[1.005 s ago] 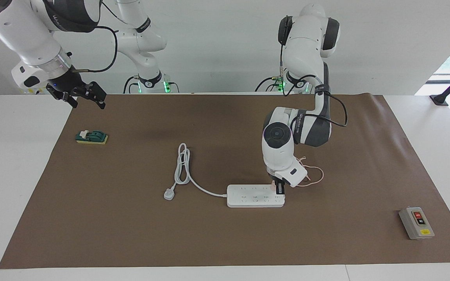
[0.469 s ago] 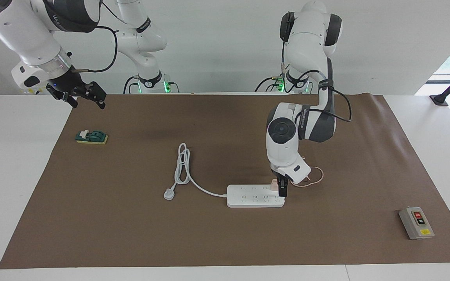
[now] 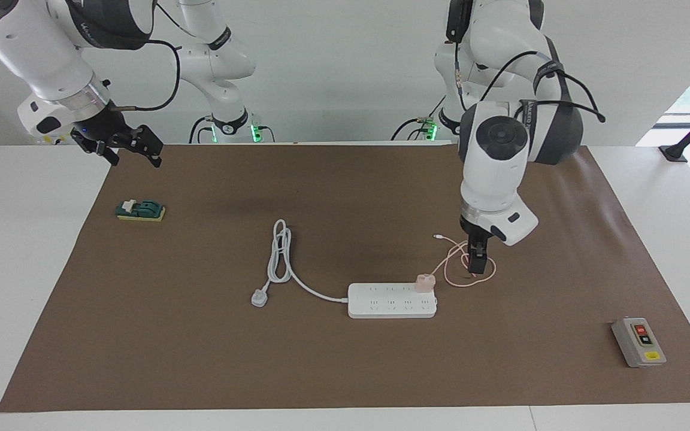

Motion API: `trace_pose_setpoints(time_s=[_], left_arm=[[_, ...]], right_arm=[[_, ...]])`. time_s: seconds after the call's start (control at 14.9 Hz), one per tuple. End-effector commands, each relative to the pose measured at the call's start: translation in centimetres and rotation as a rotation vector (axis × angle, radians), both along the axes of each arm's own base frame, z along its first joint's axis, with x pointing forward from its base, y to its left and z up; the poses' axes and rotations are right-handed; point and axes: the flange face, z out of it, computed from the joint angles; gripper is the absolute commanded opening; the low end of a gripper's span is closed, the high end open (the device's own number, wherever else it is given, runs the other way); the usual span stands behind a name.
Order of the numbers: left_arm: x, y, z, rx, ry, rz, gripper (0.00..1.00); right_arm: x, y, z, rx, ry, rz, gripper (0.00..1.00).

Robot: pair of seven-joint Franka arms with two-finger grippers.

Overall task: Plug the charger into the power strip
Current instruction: 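Open the left gripper and withdraw it from the plugged charger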

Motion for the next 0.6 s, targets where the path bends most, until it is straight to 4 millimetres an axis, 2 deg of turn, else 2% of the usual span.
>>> trace_pose_setpoints(time_s=[0.0, 0.2, 0.33, 0.47, 0.54], left_arm=[[0.1, 4.7, 3.5, -0.013, 0.011, -0.172, 1.0], [0.5, 12.9, 6.6, -0.005, 0.017, -0.355, 1.0], [0.3, 18.5, 7.8, 0.003, 0.042, -0.493, 1.0], [-1.4, 23.8, 9.7, -0.008, 0.086, -0.597, 1.0], [-2.4, 25.6, 10.9, -0.014, 0.1, -0.656, 1.0]], right_arm=[[-0.3, 0.1, 0.4, -0.012, 0.007, -0.012, 1.0], [-0.3, 0.1, 0.4, -0.012, 0.007, -0.012, 1.0], [-0.3, 0.1, 0.4, -0.012, 0.007, -0.012, 1.0], [-0.3, 0.1, 0.4, -0.012, 0.007, -0.012, 1.0], [-0.4, 0.1, 0.4, -0.012, 0.008, -0.012, 1.0]])
